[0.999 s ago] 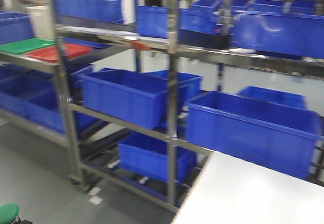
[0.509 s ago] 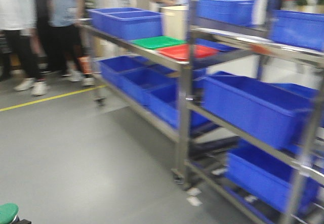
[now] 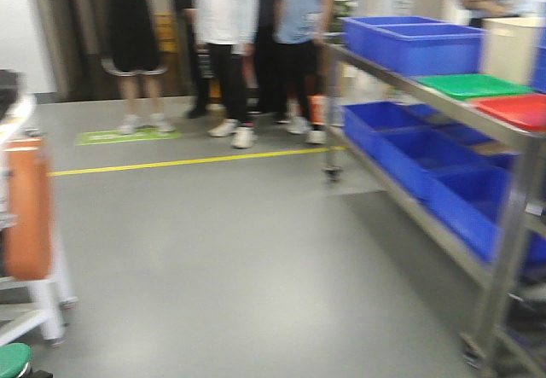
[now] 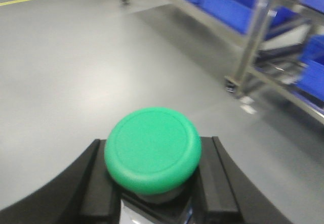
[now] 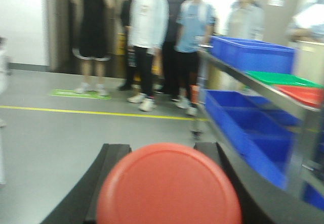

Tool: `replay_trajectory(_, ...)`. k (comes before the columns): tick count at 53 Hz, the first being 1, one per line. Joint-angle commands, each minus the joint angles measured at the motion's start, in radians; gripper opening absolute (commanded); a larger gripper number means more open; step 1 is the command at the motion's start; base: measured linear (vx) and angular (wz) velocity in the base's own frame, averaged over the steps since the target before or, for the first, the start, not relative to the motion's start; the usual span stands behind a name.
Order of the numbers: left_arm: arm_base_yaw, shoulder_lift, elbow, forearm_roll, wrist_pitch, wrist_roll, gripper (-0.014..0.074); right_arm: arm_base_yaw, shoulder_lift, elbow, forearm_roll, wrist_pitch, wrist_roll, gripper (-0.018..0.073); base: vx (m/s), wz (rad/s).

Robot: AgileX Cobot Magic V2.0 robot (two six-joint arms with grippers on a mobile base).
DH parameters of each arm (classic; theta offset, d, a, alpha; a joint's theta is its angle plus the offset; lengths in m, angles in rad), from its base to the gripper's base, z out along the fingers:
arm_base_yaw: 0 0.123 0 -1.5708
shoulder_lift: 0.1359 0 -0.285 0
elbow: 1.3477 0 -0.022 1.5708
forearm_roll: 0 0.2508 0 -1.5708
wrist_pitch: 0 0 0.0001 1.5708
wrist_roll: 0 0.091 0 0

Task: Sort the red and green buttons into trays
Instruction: 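Carry both buttons while the base drives to the tray station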

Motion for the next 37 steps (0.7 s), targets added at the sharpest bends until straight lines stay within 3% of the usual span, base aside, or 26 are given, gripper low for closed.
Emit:
replay_trajectory(1,-0.006,-0.004,-0.029,-0.004,-0.08,-0.002,0.0,-0.001,0.004,-0.029,-0.007,-0.049,0.0,-0.001,0.25,0.75)
replay_trajectory(16,-0.006,-0.004,-0.029,-0.004,-0.077,-0.002,0.0,-0.001,0.004,-0.029,-0.007,-0.047,0.0,-0.001,0.3,0.52)
replay_trajectory(37,-0.006,-0.004,-0.029,-0.004,-0.077,-0.002,0.0,-0.001,0.004,-0.029,-0.007,-0.048,0.0,-0.001,0.44,0.0)
